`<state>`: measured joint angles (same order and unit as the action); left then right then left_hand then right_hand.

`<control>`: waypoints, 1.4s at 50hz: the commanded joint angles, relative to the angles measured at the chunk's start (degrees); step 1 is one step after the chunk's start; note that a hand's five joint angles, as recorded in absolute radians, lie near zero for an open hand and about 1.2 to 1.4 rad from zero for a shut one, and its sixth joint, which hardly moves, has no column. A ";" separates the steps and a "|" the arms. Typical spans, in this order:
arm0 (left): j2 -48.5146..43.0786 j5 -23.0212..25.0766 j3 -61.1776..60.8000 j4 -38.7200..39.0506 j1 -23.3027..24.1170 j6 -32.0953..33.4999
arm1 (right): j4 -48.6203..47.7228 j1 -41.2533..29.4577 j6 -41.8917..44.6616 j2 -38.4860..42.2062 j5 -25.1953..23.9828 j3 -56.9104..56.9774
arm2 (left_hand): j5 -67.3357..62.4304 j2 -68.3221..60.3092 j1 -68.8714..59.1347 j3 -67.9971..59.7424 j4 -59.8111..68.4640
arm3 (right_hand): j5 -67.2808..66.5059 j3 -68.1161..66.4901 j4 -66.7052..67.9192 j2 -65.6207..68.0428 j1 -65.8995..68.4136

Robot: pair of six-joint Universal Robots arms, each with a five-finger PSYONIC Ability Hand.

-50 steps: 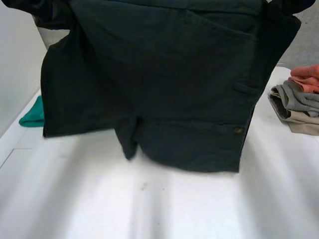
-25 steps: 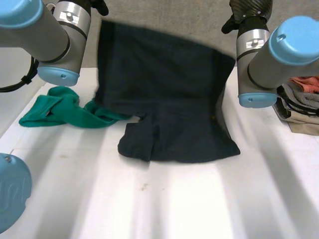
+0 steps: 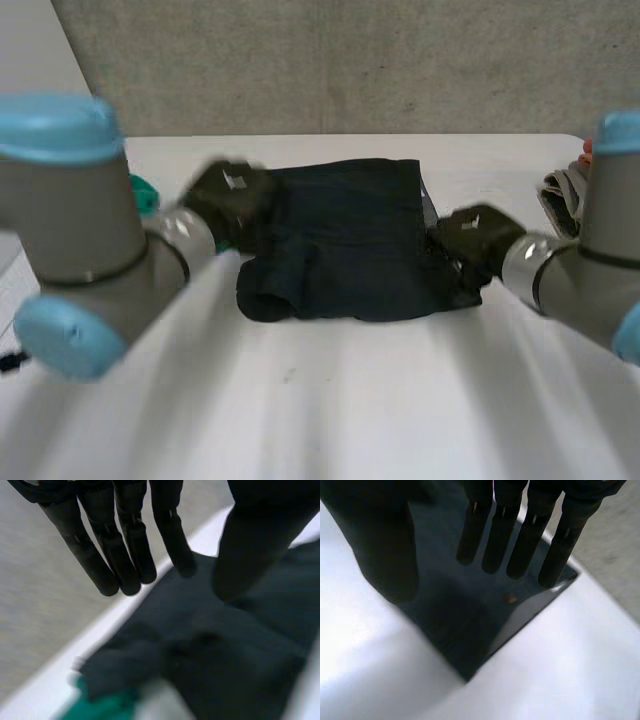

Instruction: Fold the laundry.

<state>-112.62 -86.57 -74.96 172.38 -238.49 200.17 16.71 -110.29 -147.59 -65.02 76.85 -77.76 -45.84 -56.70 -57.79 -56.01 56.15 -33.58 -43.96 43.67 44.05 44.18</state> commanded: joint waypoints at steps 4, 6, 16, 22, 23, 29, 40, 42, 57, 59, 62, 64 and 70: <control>-3.65 5.88 -7.13 -0.56 6.10 -7.59 | -16.86 1.21 1.52 3.32 -2.84 -10.48 | -12.28 -11.43 -10.34 -12.11 11.97 | -11.50 -11.12 11.41 11.03 10.90; -5.85 6.50 -6.08 -0.46 6.28 -7.95 | -18.37 1.13 1.78 3.94 -2.93 -10.66 | -1.87 -1.01 0.08 -1.70 1.55 | -11.50 -11.12 11.41 11.03 10.90; -17.28 0.01 8.50 0.50 -0.12 -6.99 | -21.10 -0.01 1.70 7.37 -2.85 -10.39 | 26.62 27.48 28.57 26.79 -26.93 | 19.45 19.83 -19.54 -19.92 -20.05; -21.94 -8.08 15.72 -0.11 -5.31 -1.72 | -26.45 -0.10 1.52 8.60 -1.44 -11.01 | 26.79 27.64 28.73 26.96 -27.10 | 19.28 19.66 -19.37 -19.75 -19.89; -22.38 -8.87 16.33 -0.03 -5.84 -0.58 | -27.16 -0.10 1.52 8.77 -1.09 -11.10 | 27.12 27.98 29.07 27.29 -27.43 | 19.28 19.66 -19.37 -19.75 -19.89; -23.00 -5.46 16.95 -0.20 -6.99 2.42 | -32.43 -0.63 1.78 10.44 1.28 -11.27 | 27.80 28.65 29.74 27.97 -28.11 | 18.61 18.99 -18.70 -19.08 -19.22; -19.75 -1.67 12.65 3.66 -5.58 2.68 | -36.49 -2.91 -0.32 9.21 4.19 -10.05 | 27.63 28.49 29.58 27.80 -27.94 | 13.73 14.11 -13.82 -14.20 -14.33; -20.01 -1.76 12.12 4.45 -5.58 2.77 | -35.87 -3.27 -0.50 9.56 4.01 -9.43 | 27.79 28.65 29.74 27.97 -28.11 | 14.07 14.44 -14.16 -14.54 -14.67; -27.22 -6.06 16.86 8.50 -4.27 13.32 | -35.51 -4.23 1.43 16.77 6.12 -2.13 | 11.71 12.57 13.66 11.88 -12.02 | -11.30 -10.92 11.21 10.83 10.70; -27.31 -6.06 17.13 8.68 -4.09 13.32 | -35.86 -4.32 1.52 16.77 6.73 -1.78 | -2.92 -2.06 -0.97 -2.74 2.60 | -24.88 -24.50 24.79 24.41 24.28; -26.96 -6.32 17.39 8.50 -3.74 13.32 | -35.69 -4.15 1.26 15.98 7.88 -1.60 | -24.16 -23.30 -22.21 -23.99 23.85 | -36.42 -36.04 36.33 35.95 35.82; -24.94 -6.41 16.87 7.80 -3.30 13.05 | -34.64 -3.97 0.91 14.14 7.97 -2.39 | -24.16 -23.30 -22.21 -23.99 23.85 | -36.42 -36.04 36.33 35.95 35.82; -14.84 -4.14 10.02 1.22 -2.68 10.95 | -24.29 -1.78 -0.06 4.92 4.90 -5.12 | -24.16 -23.30 -22.21 -23.99 23.85 | -36.42 -36.04 36.33 35.95 35.82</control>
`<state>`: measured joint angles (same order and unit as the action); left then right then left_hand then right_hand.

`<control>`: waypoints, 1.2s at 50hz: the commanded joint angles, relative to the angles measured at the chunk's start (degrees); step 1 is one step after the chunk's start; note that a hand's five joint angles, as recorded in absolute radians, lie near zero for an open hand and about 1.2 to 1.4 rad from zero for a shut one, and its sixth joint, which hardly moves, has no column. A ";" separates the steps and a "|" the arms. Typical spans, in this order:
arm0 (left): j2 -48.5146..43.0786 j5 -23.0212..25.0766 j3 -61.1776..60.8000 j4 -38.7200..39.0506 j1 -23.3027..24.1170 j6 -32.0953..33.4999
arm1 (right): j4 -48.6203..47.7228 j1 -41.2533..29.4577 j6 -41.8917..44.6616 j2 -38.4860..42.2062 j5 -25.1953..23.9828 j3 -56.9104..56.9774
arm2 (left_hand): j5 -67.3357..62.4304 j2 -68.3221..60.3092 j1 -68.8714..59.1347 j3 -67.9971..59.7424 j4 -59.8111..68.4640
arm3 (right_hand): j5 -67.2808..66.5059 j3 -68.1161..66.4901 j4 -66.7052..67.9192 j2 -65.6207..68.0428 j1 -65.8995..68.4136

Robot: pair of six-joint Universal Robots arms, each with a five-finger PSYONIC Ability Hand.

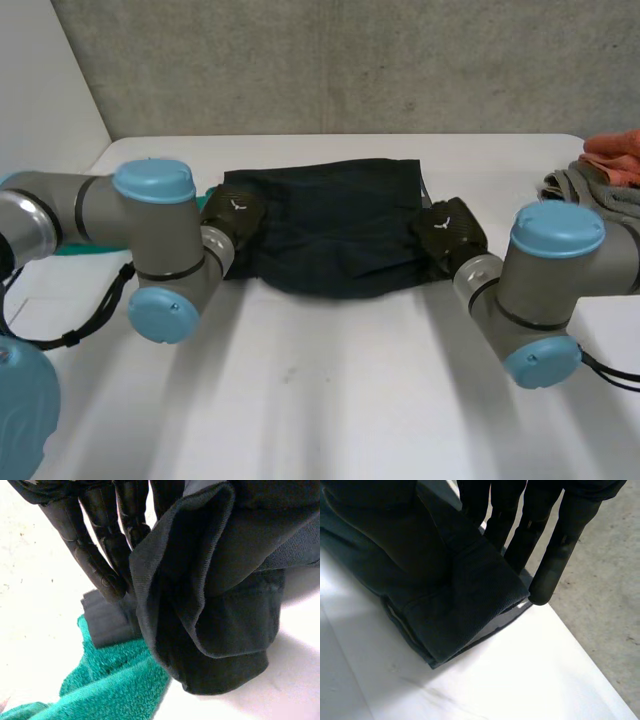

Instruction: Fold the laundry.

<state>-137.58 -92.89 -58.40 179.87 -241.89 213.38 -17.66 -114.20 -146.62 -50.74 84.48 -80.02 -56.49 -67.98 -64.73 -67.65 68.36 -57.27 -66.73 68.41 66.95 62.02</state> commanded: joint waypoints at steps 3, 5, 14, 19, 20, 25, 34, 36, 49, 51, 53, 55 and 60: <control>17.42 5.35 -12.78 -10.66 0.81 -2.26 | 21.85 3.89 1.24 -14.11 -7.22 -3.21 | -13.51 -12.02 -15.27 -12.35 11.64 | -12.73 -13.27 11.59 13.05 17.98; 21.98 7.19 -17.07 -14.34 0.81 -1.48 | 31.74 5.73 5.09 -16.74 -9.76 -2.77 | -13.51 -12.02 -15.27 -12.35 11.64 | -12.73 -13.27 11.59 13.05 17.98; 28.16 11.15 -27.47 -33.07 2.47 4.06 | 65.01 10.66 27.43 -20.36 -12.59 -2.16 | -13.51 -12.02 -15.27 -12.35 11.64 | -12.73 -13.27 11.59 13.05 17.98; 26.49 11.42 -25.99 -35.20 2.83 4.86 | 67.58 10.49 27.97 -19.92 -12.68 -1.98 | -13.51 -12.02 -15.27 -12.35 11.64 | -12.73 -13.27 11.59 13.05 17.98; 26.14 11.24 -25.37 -34.94 2.83 4.77 | 67.15 10.40 27.45 -19.66 -12.76 -1.81 | -13.51 -12.02 -15.27 -12.35 11.64 | -12.73 -13.27 11.59 13.05 17.98; 23.51 10.28 -18.62 -32.22 2.65 3.80 | 60.40 9.08 20.00 -16.50 -12.50 1.87 | -13.51 -12.02 -15.27 -12.35 11.64 | -12.73 -13.27 11.59 13.05 17.98; 14.37 2.98 -1.65 -20.36 -0.25 2.92 | 39.22 7.41 1.52 -11.14 -6.09 8.91 | -13.51 -12.02 -15.27 -12.35 11.64 | -12.73 -13.27 11.59 13.05 17.98; 12.87 2.63 2.04 -16.94 -0.86 3.18 | 33.25 6.80 -0.24 -10.34 -5.30 10.05 | -13.51 -12.02 -15.27 -12.35 11.64 | -12.73 -13.27 11.59 13.05 17.98; 19.54 6.75 22.19 16.21 -4.64 -10.52 | -19.87 3.90 -11.93 -17.90 8.51 19.20 | -13.51 -12.02 -15.27 -12.35 11.64 | -12.73 -13.27 11.59 13.05 17.98; 20.42 7.63 21.92 15.35 -4.38 -12.97 | -17.52 3.11 -12.11 -17.38 6.93 21.65 | -13.51 -12.02 -15.27 -12.35 11.64 | -12.73 -13.27 11.59 13.05 17.98; 20.43 7.55 21.83 12.72 -4.29 -13.51 | -14.70 2.58 -12.11 -16.67 6.40 23.06 | -13.51 -12.02 -15.27 -12.35 11.64 | -12.73 -13.27 11.59 13.05 17.98; 19.90 7.03 21.14 8.16 -4.38 -13.78 | -10.14 2.14 -12.02 -15.53 5.87 24.73 | -13.51 -12.02 -15.27 -12.35 11.64 | -12.73 -13.27 11.59 13.05 17.98; 18.14 5.88 16.05 1.64 -4.47 -13.51 | -1.52 2.40 -11.85 -12.45 5.34 25.62 | -13.51 -12.02 -15.27 -12.35 11.64 | -12.73 -13.27 11.59 13.05 17.98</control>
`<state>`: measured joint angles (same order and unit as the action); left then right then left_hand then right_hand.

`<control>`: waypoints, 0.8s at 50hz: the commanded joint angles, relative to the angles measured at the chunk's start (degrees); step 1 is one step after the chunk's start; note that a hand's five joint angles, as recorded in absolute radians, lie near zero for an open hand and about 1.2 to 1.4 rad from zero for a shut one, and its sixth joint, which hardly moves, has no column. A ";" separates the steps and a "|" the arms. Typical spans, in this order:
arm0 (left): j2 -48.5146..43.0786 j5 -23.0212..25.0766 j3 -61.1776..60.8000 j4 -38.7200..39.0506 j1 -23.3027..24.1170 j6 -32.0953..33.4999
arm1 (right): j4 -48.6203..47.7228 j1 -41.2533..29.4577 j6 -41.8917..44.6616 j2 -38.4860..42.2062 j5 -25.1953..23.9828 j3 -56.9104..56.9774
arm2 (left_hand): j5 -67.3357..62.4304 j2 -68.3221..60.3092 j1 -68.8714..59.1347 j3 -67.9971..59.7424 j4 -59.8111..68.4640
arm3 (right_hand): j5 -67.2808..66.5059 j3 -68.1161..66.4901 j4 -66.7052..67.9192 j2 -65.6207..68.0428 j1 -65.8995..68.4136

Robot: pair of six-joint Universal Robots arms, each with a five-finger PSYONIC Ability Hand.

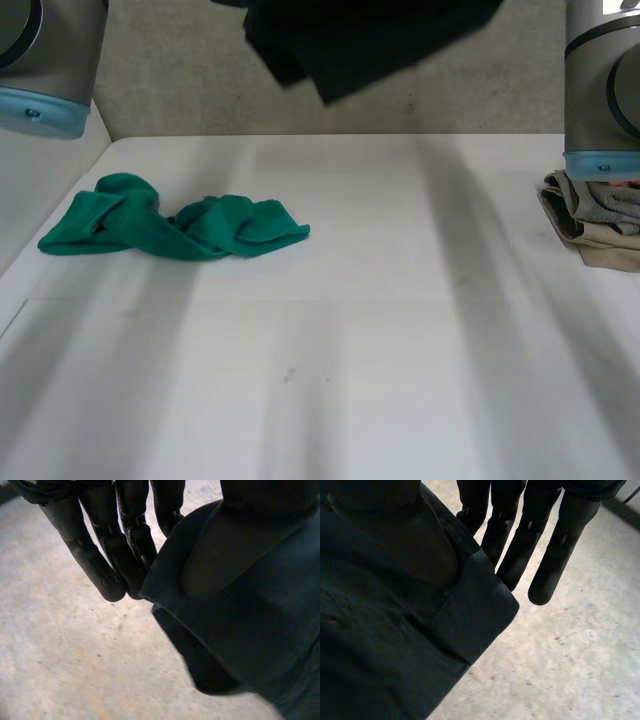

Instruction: Fold the laundry.

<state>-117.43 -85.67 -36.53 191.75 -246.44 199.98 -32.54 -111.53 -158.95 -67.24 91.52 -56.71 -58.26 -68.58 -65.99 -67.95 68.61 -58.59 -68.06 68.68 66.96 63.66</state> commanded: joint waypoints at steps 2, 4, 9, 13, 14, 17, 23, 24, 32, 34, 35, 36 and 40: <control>-3.15 -1.51 -9.85 -11.65 0.17 -0.12 | 17.92 0.00 0.83 5.53 -2.57 0.82 | -11.74 -11.42 -14.01 -12.05 11.39 | -11.41 -11.94 11.32 13.04 16.34; -4.21 -1.51 -12.85 -11.66 0.34 -0.12 | 20.67 0.26 1.27 6.50 -3.36 -0.94 | -11.74 -11.42 -14.01 -12.05 11.39 | -11.41 -11.94 11.32 13.04 16.34; -7.90 -0.99 -21.29 -10.78 1.31 -0.12 | 26.47 0.70 3.73 9.05 -6.79 -8.58 | -11.74 -11.42 -14.01 -12.05 11.39 | -11.41 -11.94 11.32 13.04 16.34; -9.92 -1.42 -27.52 -10.78 2.45 0.23 | 28.93 1.49 7.85 10.20 -9.43 -16.13 | -11.74 -11.42 -14.01 -12.05 11.39 | -11.41 -11.94 11.32 13.04 16.34; -9.75 -1.60 -28.41 -10.87 2.54 0.32 | 29.20 1.67 8.39 10.02 -9.60 -17.02 | -11.74 -11.42 -14.01 -12.05 11.39 | -11.41 -11.94 11.32 13.04 16.34; -7.13 -2.22 -31.83 -12.00 2.80 0.67 | 30.69 2.72 10.49 8.45 -10.39 -19.66 | -11.74 -11.42 -14.01 -12.05 11.39 | -11.41 -11.94 11.32 13.04 16.34; 1.93 -1.60 -36.15 -16.05 3.85 1.46 | 39.91 4.65 14.19 2.82 -10.84 -21.51 | -11.74 -11.42 -14.01 -12.05 11.39 | -11.41 -11.94 11.32 13.04 16.34; 2.90 -1.43 -36.50 -16.75 4.12 1.81 | 41.75 4.83 14.72 2.20 -10.84 -21.43 | -11.74 -11.42 -14.01 -12.05 11.39 | -11.41 -11.94 11.32 13.04 16.34; 2.31 -1.16 -34.14 -19.14 5.62 7.08 | 52.94 6.59 17.71 2.02 -11.01 -18.44 | -11.74 -11.42 -14.01 -12.05 11.39 | -11.41 -11.94 11.32 13.04 16.34; -2.87 -2.30 -29.93 -17.11 5.79 9.19 | 49.78 5.89 16.05 5.53 -10.75 -16.86 | -11.74 -11.42 -14.01 -12.05 11.39 | -11.41 -11.94 11.32 13.04 16.34; -4.81 -2.83 -28.09 -16.67 5.79 9.81 | 48.47 5.54 15.52 6.76 -10.57 -16.25 | -11.74 -11.42 -14.01 -12.05 11.39 | -11.41 -11.94 11.32 13.04 16.34; -6.83 -3.35 -26.33 -16.41 5.88 10.51 | 47.23 5.28 14.99 8.16 -10.22 -15.55 | -11.74 -11.42 -14.01 -12.05 11.39 | -11.41 -11.94 11.32 13.04 16.34; -17.37 -6.60 -16.49 -17.45 6.58 12.53 | 41.87 3.87 13.23 14.58 -6.45 -12.73 | -11.74 -11.42 -14.01 -12.05 11.39 | -11.41 -11.94 11.32 13.04 16.34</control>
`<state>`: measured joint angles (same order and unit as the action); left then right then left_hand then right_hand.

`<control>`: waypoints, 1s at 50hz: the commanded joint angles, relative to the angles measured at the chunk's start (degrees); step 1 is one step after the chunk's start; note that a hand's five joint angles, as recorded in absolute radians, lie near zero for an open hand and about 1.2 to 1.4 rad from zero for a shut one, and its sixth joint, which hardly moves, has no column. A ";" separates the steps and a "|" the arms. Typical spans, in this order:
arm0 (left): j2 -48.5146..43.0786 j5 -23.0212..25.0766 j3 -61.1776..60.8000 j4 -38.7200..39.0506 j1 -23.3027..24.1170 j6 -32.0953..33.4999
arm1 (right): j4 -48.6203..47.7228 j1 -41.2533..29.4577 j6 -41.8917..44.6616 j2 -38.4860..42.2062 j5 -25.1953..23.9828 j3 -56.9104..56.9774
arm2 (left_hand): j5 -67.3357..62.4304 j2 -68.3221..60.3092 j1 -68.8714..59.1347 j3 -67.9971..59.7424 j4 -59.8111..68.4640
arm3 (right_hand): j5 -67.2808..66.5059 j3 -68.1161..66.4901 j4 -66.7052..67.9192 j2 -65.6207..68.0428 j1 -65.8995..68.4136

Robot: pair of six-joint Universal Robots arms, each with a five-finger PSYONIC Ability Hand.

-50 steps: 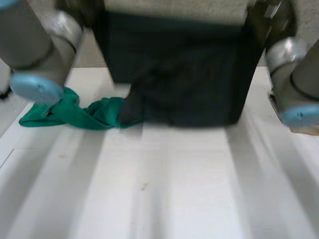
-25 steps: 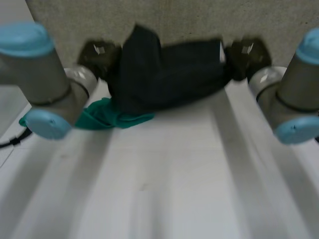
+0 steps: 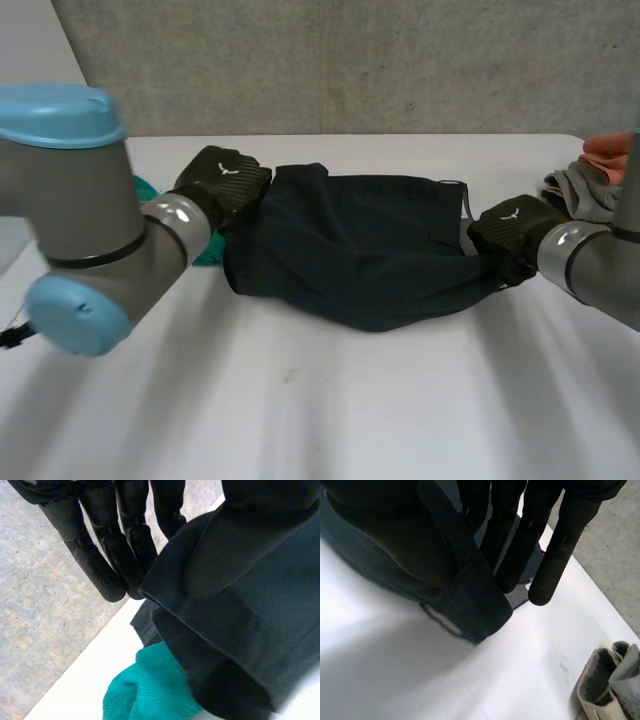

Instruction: Fold the laundry.

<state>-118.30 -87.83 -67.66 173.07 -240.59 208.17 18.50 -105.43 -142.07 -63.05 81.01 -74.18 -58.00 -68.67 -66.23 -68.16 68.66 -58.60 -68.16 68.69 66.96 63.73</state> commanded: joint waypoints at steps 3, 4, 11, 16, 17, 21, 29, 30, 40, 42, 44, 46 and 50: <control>-22.06 -6.39 21.15 -1.94 1.70 4.44 | -12.52 -3.20 -5.06 12.25 8.54 5.37 | -2.69 -2.01 -4.45 -2.52 2.02 | -11.40 -11.84 11.31 13.04 16.27; -23.28 -7.26 23.43 -4.39 2.31 4.35 | -13.92 -3.64 -5.76 12.25 10.21 5.11 | 22.04 22.72 20.28 22.21 -22.71 | -11.40 -11.84 11.31 13.04 16.27; -18.04 -10.17 21.45 -8.37 3.28 3.04 | -16.92 -4.52 -7.96 9.44 9.96 1.33 | 51.39 52.07 49.63 51.56 -52.06 | -11.40 -11.84 11.31 13.04 16.27; -5.84 -7.72 7.50 -4.34 3.54 -0.91 | -18.23 -4.52 -7.44 8.29 8.38 -0.78 | 41.17 41.84 39.40 41.34 -41.84 | -11.40 -11.84 11.31 13.04 16.27; -4.32 -6.84 5.20 -3.63 3.72 -1.36 | -17.98 -4.52 -7.35 8.21 8.47 -0.87 | 39.47 40.14 37.70 39.63 -40.13 | -11.40 -11.84 11.31 13.04 16.27; -0.88 -2.71 -4.39 -0.11 3.81 -2.07 | -17.89 -4.52 -6.91 8.12 8.38 -1.14 | 30.06 30.73 28.29 30.23 -30.73 | -11.40 -11.84 11.31 13.04 16.27; -6.32 -0.94 -6.96 2.36 1.88 -1.72 | -17.80 -4.96 -6.91 8.47 8.38 -1.14 | 33.03 33.71 31.27 33.20 -33.70 | -11.40 -11.84 11.31 13.04 16.27; -7.03 -0.94 -6.52 2.36 1.70 -1.63 | -17.80 -5.05 -6.91 8.47 8.47 -1.22 | 34.22 34.90 32.46 34.39 -34.89 | -11.40 -11.84 11.31 13.04 16.27; -14.32 -2.08 1.12 2.44 0.38 0.65 | -17.80 -5.49 -6.82 8.12 8.38 -2.63 | 29.89 30.56 28.12 30.05 -30.55 | -11.40 -11.84 11.31 13.04 16.27; -15.20 -2.44 2.00 2.36 0.47 1.36 | -17.89 -5.57 -6.82 8.12 8.47 -2.89 | 26.51 27.19 24.75 26.68 -27.18 | -11.40 -11.84 11.31 13.04 16.27; -15.91 -3.14 2.45 2.36 0.73 2.24 | -17.97 -5.49 -6.82 7.94 8.47 -3.07 | 17.82 18.50 16.06 17.99 -18.49 | -11.40 -11.84 11.31 13.04 16.27; -15.82 -3.40 2.45 2.53 0.91 2.50 | -17.97 -5.49 -6.82 7.85 8.64 -3.16 | 4.20 4.88 2.44 4.37 -4.87 | -11.40 -11.84 11.31 13.04 16.27; -13.72 -3.76 2.01 2.97 1.35 1.98 | -17.62 -5.31 -6.82 7.50 8.47 -3.33 | -12.00 -11.33 -13.77 -11.84 11.34 | -11.40 -11.84 11.31 13.04 16.27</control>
<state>-133.68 -90.83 -65.44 175.63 -239.87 210.12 0.60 -110.93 -148.91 -55.12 89.56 -77.23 -51.47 -61.90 -63.32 -61.59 61.80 -58.60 -68.16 68.69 66.96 63.73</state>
